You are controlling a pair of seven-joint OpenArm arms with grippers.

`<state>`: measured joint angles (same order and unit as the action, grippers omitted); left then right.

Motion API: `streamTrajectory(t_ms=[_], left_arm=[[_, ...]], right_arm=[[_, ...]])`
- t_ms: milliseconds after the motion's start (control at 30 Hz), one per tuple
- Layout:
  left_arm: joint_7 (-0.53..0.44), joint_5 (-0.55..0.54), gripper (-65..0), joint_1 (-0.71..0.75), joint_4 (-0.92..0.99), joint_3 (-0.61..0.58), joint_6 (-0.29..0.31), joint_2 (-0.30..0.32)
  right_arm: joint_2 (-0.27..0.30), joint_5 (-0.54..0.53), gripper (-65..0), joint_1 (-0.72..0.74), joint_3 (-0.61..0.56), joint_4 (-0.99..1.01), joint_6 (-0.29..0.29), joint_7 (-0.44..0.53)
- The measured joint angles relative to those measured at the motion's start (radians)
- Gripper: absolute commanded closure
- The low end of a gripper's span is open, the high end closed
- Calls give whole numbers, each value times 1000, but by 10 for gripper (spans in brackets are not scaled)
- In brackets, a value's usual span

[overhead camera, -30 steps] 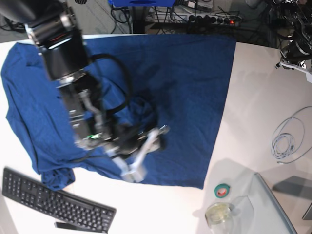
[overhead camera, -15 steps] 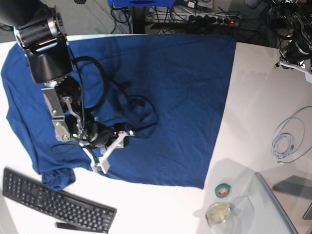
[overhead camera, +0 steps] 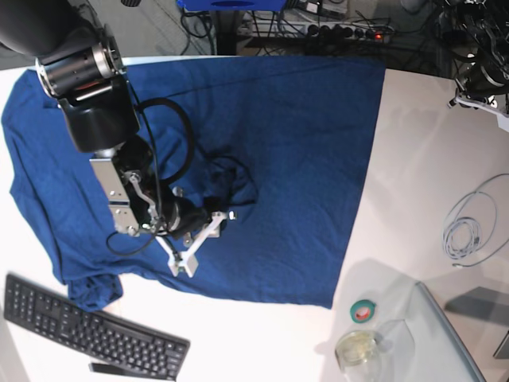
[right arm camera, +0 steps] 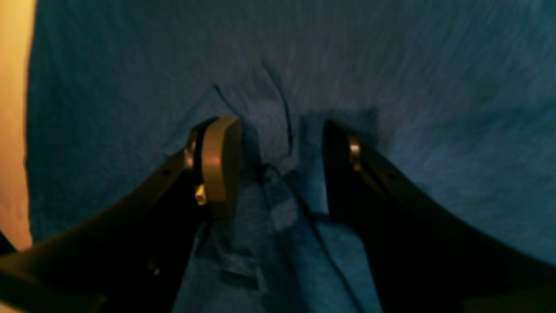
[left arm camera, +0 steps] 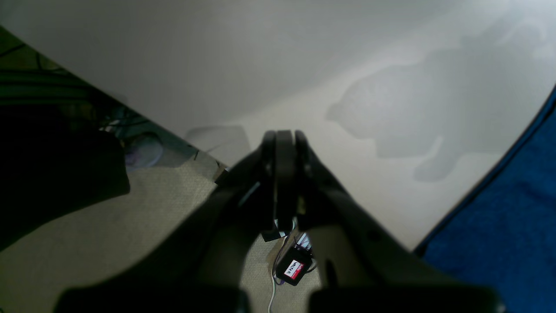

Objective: Layout the t-shirt on the table in an organized manner, then fold the t-shirt properly
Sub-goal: 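Drag the grasped blue fabric with the right gripper across the shirt, then sweep the right gripper with the fabric back toward the shirt's corner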

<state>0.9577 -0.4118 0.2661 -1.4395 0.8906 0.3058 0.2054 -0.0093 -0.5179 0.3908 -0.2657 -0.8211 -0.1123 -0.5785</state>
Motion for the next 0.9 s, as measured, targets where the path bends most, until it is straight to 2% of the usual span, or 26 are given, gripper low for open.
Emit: streamTrajectory(t_ms=[67, 100, 133, 200, 233, 433, 733, 900], left_arm=[[0, -1, 0, 0, 0, 0, 0, -2], [0, 0, 0, 0, 0, 0, 0, -3], [0, 0, 0, 0, 0, 0, 0, -2], [0, 0, 0, 0, 0, 0, 0, -1], [0, 0, 0, 0, 0, 0, 0, -1], [-1, -1, 0, 0, 0, 1, 0, 14], [0, -1, 0, 0, 0, 4, 0, 13], [1, -1, 0, -3, 0, 1, 0, 13]], right_arm=[[-8, 1, -267, 2, 0, 12, 0, 5], [-10, 2, -243, 3, 0, 12, 0, 9], [-10, 1, -203, 4, 0, 12, 0, 11], [-11, -3, -51, 8, 0, 12, 0, 8], [-10, -2, 0, 8, 0, 11, -1, 8], [-11, 2, 0, -24, 0, -81, 0, -13], [7, -3, 0, -279, 35, -662, 2, -246], [27, 17, 0, -419, 65, -956, 9, -322]])
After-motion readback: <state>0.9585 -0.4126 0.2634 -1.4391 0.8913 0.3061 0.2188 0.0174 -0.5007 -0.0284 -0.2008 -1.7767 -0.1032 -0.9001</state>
